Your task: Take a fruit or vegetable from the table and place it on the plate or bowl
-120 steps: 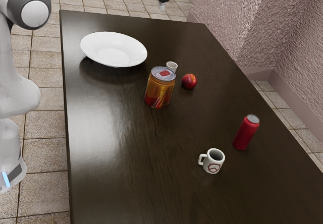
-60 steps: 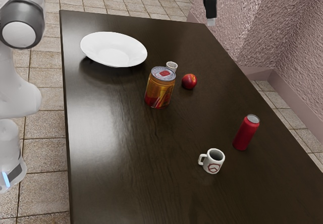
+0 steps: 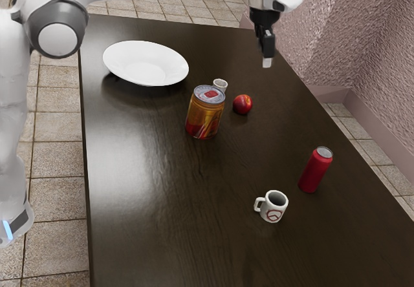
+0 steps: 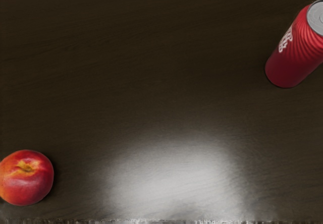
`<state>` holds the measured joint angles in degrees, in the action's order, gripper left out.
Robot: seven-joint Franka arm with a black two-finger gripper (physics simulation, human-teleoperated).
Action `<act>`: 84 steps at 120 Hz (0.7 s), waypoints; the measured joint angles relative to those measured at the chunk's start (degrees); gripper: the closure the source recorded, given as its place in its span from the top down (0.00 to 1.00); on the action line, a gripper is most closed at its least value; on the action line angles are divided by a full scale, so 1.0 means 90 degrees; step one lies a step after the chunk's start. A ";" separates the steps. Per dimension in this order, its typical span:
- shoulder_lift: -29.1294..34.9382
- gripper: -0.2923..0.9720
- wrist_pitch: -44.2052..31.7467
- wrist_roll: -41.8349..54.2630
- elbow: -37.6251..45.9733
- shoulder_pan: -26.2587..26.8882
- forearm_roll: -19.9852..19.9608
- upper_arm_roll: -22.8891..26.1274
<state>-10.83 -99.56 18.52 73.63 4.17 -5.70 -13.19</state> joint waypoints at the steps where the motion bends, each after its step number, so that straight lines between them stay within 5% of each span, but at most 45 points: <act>1: -0.0064 0.75 0.0000 0.0011 -0.0056 -0.0072 0.0001 0.0036; 28: -0.1372 0.75 -0.0372 0.0254 -0.1346 -0.0772 -0.0012 0.0301; 84: -0.2627 0.75 -0.1011 0.0563 -0.1304 -0.1714 -0.0127 0.0447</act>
<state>-34.47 -108.66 23.59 61.89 -11.25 -6.84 -9.17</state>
